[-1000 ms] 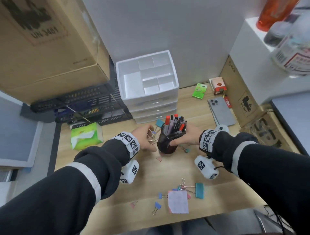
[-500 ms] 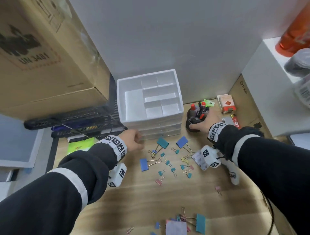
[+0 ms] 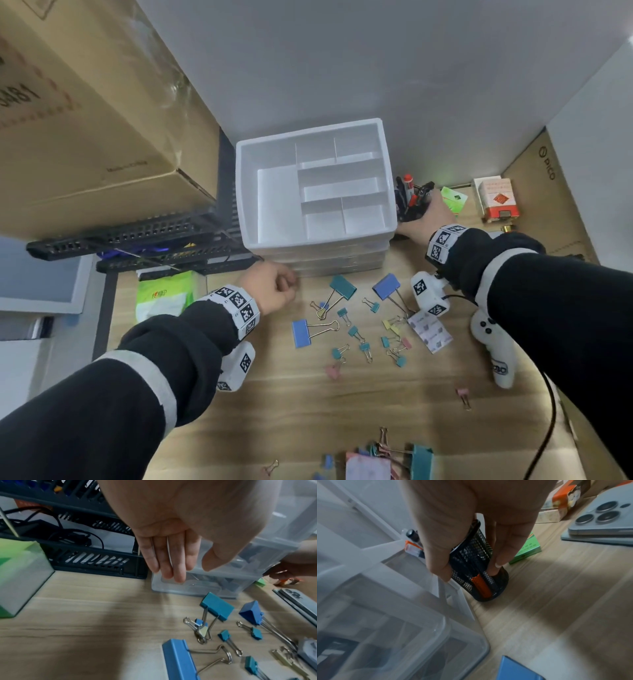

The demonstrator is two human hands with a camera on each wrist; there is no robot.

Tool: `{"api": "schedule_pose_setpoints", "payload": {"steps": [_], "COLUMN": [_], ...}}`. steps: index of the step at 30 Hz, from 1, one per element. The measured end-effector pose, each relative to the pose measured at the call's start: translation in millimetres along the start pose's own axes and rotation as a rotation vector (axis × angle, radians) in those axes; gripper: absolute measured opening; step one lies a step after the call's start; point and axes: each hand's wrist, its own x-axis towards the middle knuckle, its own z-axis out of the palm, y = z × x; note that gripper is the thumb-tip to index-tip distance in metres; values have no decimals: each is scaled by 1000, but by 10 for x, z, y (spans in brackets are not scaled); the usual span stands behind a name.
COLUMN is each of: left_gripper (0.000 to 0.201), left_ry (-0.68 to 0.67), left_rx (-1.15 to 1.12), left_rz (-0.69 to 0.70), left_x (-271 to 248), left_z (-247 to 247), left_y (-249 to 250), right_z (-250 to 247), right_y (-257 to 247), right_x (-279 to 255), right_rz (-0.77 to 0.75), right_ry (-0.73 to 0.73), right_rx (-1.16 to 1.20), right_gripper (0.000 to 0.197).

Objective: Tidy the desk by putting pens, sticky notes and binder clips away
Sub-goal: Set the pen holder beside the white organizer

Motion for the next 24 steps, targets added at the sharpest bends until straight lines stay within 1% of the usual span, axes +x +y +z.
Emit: {"api": "schedule_pose_setpoints", "payload": {"steps": [5, 7, 9, 11, 12, 13, 14, 15, 16, 17, 22, 23, 24], "left_gripper": [14, 15, 15, 13, 13, 12, 13, 14, 17, 20, 26, 27, 28], "left_ry": [-6, -11, -17, -19, -19, -22, -27, -33, -43, -58, -122, -132, -143], "left_rx": [13, 21, 27, 30, 32, 39, 51, 65, 79, 96, 171, 180, 186], "left_rz": [25, 22, 15, 5, -2, -12, -25, -40, -54, -69, -131, -137, -134], "left_x": [5, 2, -8, -22, -38, -47, -47, -54, -72, -91, -259, -305, -354], "left_z": [-3, -15, -35, -54, -62, -70, -75, -75, -74, -69, 75, 124, 175], "left_y": [-17, -13, 7, 21, 18, 19, 18, 7, -2, -17, -54, -48, -41], "right_z": [22, 28, 53, 75, 81, 76, 72, 72, 60, 54, 41, 53, 85], "right_y": [-6, -8, 7, 3, 1, 1, 16, 33, 65, 123, 396, 453, 528], "right_x": [49, 38, 9, -73, -130, -184, -229, -286, -342, -386, -781, -860, -927], "right_rz": [11, 27, 64, 136, 164, 178, 188, 186, 179, 185, 207, 209, 218], "right_ry": [-2, -2, 4, 39, 55, 55, 33, 5, -36, -80, -261, -285, -294], "right_rx": [-6, -10, 20, 32, -23, -115, -228, -335, -426, -500, -815, -867, -899], "right_gripper": [89, 94, 103, 106, 104, 96, 77, 51, 31, 26, 30, 33, 42]}}
